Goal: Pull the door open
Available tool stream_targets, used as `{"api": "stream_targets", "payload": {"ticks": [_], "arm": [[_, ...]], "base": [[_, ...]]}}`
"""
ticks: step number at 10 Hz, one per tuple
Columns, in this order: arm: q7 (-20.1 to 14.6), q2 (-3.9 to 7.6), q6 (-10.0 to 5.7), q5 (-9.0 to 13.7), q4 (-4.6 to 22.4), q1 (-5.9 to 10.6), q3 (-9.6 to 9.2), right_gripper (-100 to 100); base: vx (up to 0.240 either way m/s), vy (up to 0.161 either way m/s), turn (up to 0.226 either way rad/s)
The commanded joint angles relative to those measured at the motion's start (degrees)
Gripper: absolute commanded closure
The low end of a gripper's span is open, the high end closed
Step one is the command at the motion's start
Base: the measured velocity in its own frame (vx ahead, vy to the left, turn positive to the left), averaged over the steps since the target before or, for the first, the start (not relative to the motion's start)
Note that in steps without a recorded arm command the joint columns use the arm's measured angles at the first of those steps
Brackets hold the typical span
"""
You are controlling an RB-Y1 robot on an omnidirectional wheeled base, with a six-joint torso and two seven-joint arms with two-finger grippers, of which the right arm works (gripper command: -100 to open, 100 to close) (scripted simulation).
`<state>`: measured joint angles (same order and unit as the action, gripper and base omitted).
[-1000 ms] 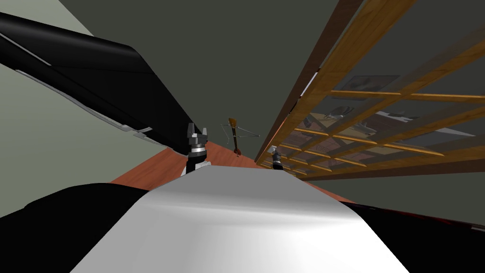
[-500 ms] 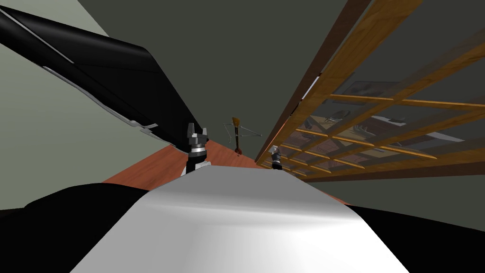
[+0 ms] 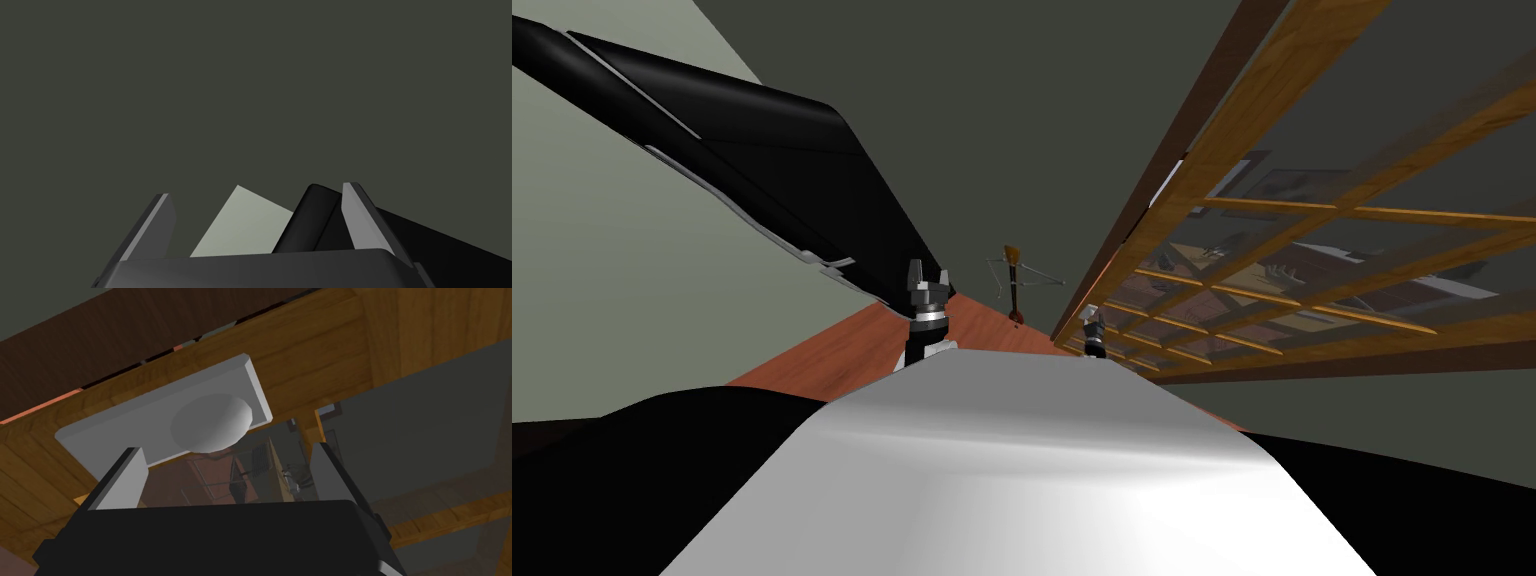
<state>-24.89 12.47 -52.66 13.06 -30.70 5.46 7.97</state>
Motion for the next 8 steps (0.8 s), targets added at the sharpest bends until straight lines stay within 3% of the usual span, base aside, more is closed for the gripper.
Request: {"api": "stream_targets", "payload": {"ticks": [1, 8], "arm": [[-2.8, -0.22, -0.03, 0.8, 0.1, 0.23, -0.22, -100], [-11.9, -1.1, 0.24, 4.0, 0.0, 0.82, -1.05, -100]], "base": [[-0.037, -0.003, 0.027], [-0.045, -0.007, 0.035]]}}
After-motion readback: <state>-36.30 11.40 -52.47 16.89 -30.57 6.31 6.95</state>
